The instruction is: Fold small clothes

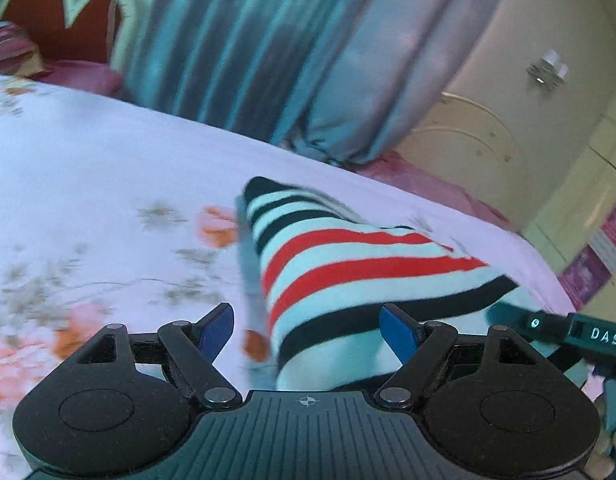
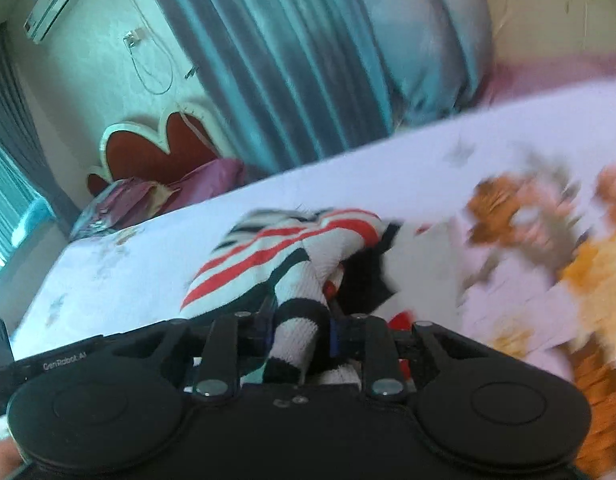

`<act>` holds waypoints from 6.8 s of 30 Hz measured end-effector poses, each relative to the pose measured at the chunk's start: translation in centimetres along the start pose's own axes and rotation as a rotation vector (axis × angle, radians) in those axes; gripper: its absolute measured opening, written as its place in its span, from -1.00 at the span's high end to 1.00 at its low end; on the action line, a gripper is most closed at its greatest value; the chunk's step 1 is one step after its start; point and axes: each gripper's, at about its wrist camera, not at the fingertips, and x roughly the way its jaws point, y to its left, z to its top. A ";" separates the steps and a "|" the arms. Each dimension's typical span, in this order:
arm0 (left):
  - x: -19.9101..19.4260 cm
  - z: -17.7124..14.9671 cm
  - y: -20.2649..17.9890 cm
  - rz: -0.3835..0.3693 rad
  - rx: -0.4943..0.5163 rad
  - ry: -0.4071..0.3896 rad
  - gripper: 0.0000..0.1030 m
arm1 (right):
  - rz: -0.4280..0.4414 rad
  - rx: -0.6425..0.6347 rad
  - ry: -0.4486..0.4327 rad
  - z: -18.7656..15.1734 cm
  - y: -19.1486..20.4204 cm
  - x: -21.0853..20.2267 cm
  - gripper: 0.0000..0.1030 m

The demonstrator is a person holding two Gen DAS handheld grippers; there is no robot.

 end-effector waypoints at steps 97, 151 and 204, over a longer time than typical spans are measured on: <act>14.0 4.7 -3.7 0.153 0.123 0.152 -0.58 | -0.323 -0.144 0.103 4.1 -4.3 14.0 0.45; -0.5 -4.6 -2.2 0.029 0.029 0.217 -0.75 | -0.166 -0.078 0.174 -5.3 -3.6 -0.7 -0.13; -7.9 5.0 7.7 0.049 0.088 0.099 -0.05 | 0.201 0.106 0.147 0.4 8.8 8.5 0.34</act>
